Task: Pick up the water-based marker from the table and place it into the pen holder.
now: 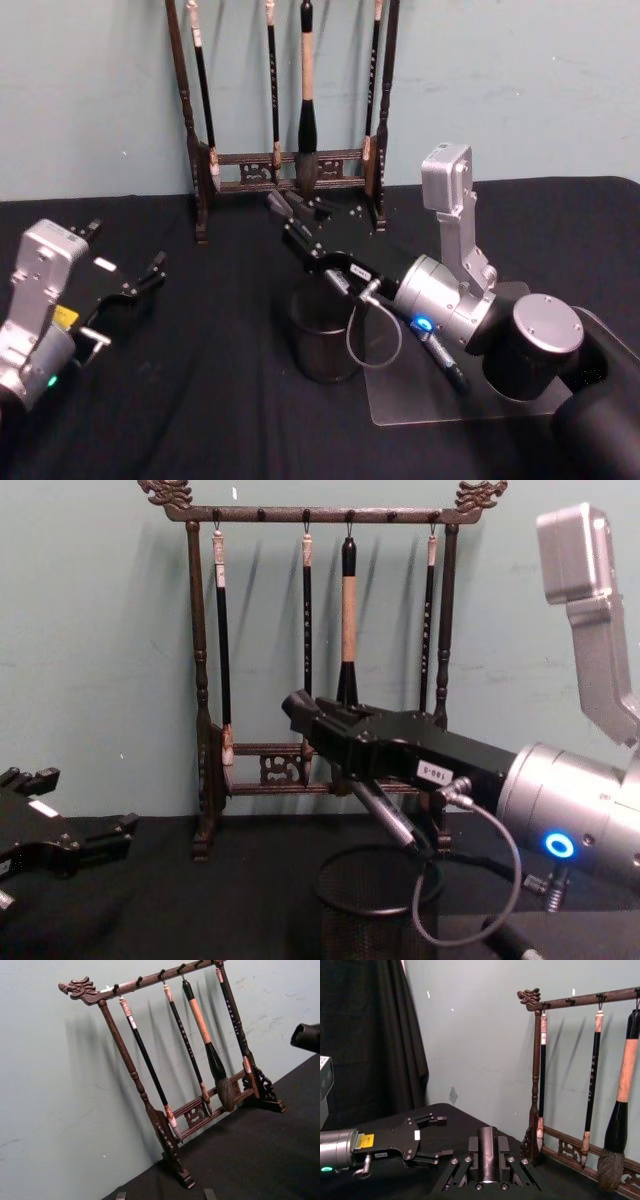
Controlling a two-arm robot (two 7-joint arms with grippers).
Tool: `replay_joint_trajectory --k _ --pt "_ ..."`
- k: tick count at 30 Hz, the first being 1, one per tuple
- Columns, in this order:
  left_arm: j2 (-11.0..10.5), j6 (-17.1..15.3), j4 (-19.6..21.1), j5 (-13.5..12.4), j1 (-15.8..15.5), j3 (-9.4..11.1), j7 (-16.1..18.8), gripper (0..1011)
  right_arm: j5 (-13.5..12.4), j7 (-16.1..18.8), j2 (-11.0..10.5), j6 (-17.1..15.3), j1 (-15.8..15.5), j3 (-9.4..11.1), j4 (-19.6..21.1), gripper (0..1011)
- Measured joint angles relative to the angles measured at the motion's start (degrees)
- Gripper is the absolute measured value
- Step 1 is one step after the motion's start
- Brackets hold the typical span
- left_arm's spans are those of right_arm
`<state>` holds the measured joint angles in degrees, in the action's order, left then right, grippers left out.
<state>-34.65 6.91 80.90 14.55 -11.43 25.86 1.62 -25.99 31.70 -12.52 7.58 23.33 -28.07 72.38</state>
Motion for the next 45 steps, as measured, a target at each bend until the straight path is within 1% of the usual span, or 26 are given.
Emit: replay_joint_trajectory --k 12,18,37,39,40,42,44,45 --pt "0.00 0.00 0.00 0.00 0.00 0.00 0.00 1001 -0.27 0.61 0.07 -0.08 0.55 -0.57 -1.86 225" --pt "0.00 0.00 0.00 0.00 0.00 0.00 0.00 1001 -0.38 0.63 0.10 -0.55 0.66 -0.71 -2.05 225" --pt "0.00 0.00 0.00 0.00 0.00 0.00 0.00 1001 -0.37 0.55 0.09 -0.58 0.65 -0.67 -2.03 225" --pt "0.00 0.00 0.00 0.00 0.00 0.00 0.00 1001 -0.36 0.54 0.09 -0.58 0.63 -0.66 -2.02 243" --pt "0.00 0.00 0.00 0.00 0.00 0.00 0.00 1001 -0.36 0.54 0.09 -0.58 0.63 -0.66 -2.02 287" --pt "0.00 0.00 0.00 0.00 0.00 0.00 0.00 1001 -0.35 0.54 0.09 -0.57 0.62 -0.64 -2.01 343" --pt "0.00 0.00 0.00 0.00 0.00 0.00 0.00 1001 -0.34 0.54 0.09 -0.57 0.61 -0.64 -2.01 430" --pt "0.00 0.00 0.00 0.00 0.00 0.00 0.00 1001 -0.34 0.54 0.09 -0.58 0.61 -0.64 -2.01 430"
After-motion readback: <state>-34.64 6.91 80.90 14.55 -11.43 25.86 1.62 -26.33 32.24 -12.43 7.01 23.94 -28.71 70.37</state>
